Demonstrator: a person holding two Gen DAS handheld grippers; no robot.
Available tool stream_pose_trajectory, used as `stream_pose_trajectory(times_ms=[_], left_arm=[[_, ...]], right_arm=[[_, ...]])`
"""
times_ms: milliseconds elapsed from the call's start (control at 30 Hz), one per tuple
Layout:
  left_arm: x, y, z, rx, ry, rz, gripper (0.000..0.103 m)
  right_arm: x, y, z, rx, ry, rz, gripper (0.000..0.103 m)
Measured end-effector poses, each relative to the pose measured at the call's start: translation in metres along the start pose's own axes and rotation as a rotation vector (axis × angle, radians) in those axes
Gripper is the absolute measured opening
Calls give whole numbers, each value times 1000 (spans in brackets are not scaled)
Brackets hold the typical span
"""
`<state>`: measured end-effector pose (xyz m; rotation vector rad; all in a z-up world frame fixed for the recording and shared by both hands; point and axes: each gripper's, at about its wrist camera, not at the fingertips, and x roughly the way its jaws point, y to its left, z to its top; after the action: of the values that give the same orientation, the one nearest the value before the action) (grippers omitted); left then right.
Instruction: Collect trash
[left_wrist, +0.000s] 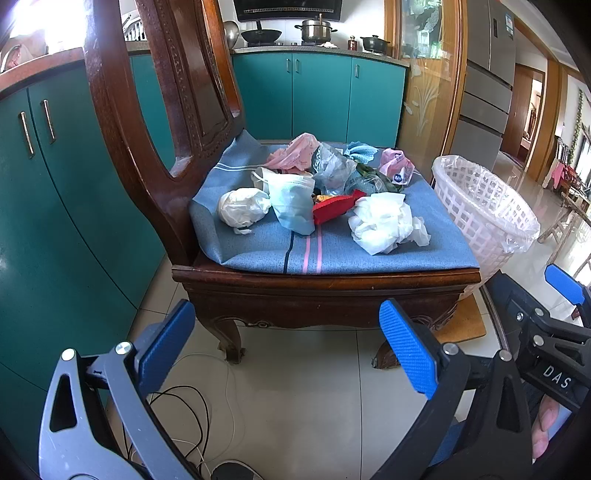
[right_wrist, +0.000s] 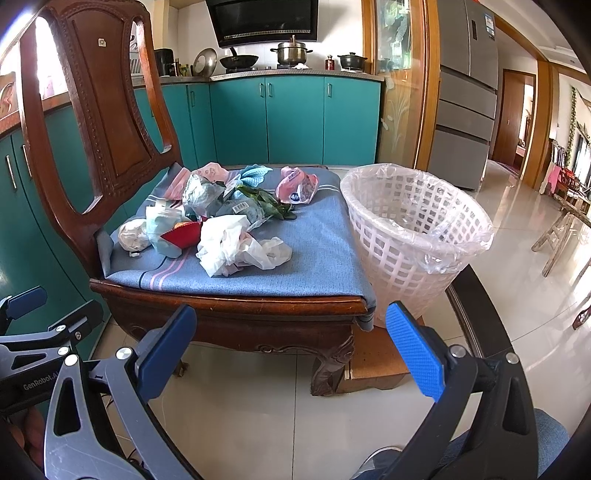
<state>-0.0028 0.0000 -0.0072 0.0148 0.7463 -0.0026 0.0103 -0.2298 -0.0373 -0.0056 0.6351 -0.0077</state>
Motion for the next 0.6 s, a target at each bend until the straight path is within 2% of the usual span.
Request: stream_pose_trajectory(times_ms=[600], left_arm=[[0,-1,1,2,2,1,100]], right_arm=[[0,1,-2,-4,-1,0,100]])
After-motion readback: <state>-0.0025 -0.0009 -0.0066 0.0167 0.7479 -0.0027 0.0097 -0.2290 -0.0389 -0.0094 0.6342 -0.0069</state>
